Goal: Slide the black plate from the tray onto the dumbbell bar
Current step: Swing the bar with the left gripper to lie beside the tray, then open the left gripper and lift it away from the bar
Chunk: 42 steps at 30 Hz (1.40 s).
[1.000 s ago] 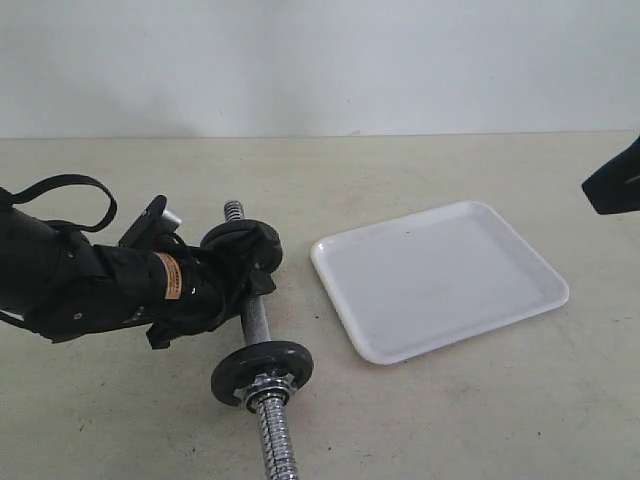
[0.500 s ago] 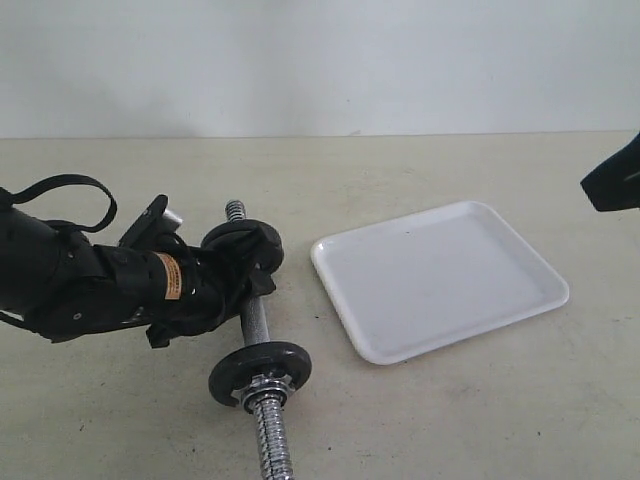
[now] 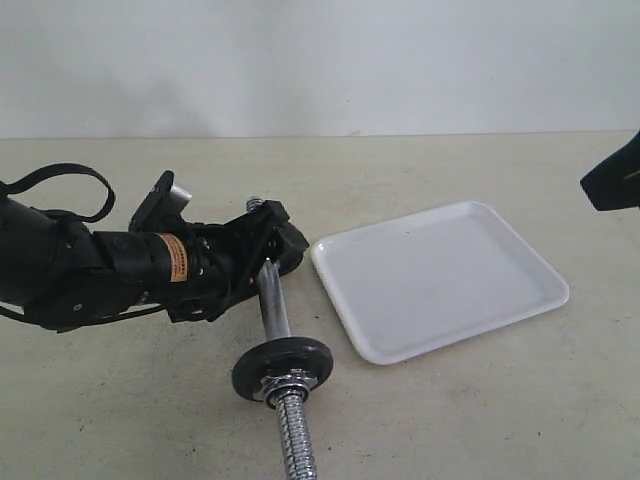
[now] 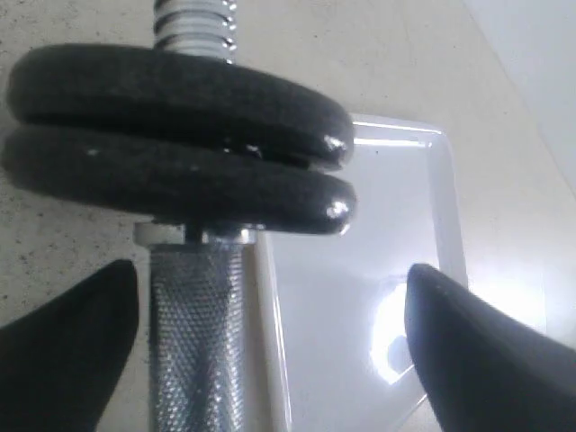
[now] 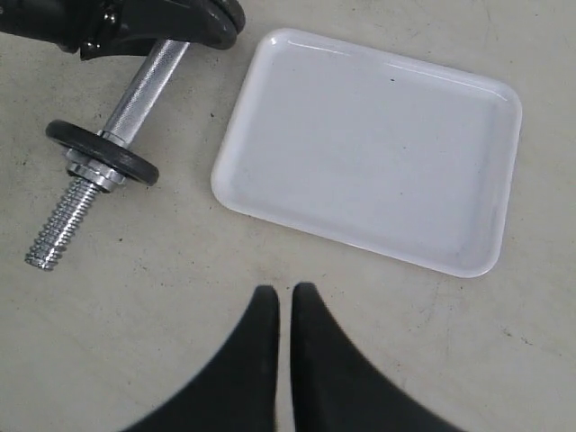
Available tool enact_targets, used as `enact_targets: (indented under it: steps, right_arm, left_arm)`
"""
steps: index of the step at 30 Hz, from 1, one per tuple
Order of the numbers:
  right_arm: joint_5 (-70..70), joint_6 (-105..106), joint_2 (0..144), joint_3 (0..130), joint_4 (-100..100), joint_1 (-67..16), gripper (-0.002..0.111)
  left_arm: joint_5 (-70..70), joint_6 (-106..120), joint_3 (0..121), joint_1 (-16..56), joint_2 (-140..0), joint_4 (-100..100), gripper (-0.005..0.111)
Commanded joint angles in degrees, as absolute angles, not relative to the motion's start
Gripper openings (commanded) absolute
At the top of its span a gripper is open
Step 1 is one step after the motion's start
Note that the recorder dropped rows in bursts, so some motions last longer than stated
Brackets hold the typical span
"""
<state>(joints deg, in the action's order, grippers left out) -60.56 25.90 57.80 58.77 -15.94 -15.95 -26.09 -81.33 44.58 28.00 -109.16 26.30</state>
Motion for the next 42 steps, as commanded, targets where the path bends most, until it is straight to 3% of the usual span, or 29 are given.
enact_targets:
  steps: [1,32,35,40,42]
  right_arm:
    - [-60.1,25.9,57.3,58.6,-16.5,-15.9,0.0]
    - [-60.2,25.9,57.3,58.6,-17.7,-15.9,0.0]
    - [-60.6,25.9,57.3,58.6,-18.5,-15.9,0.0]
    - [-60.9,25.9,57.3,58.6,-21.8,-15.9,0.0]
    - [-60.9,26.2,57.3,58.6,-22.8,-15.9,0.0]
  left_arm:
    - [-26.8,-81.2,44.8,28.5,-108.7,25.9,0.075]
    - [-24.7,-81.9,44.8,28.5,-108.7,25.9,0.072]
    - [-24.4,-82.7,44.8,28.5,-108.7,25.9,0.059]
    - [-33.9,-79.2,44.8,28.5,-107.5,32.5,0.008]
    - [-40.7,-76.9,44.8,28.5,-106.0,34.7,0.004]
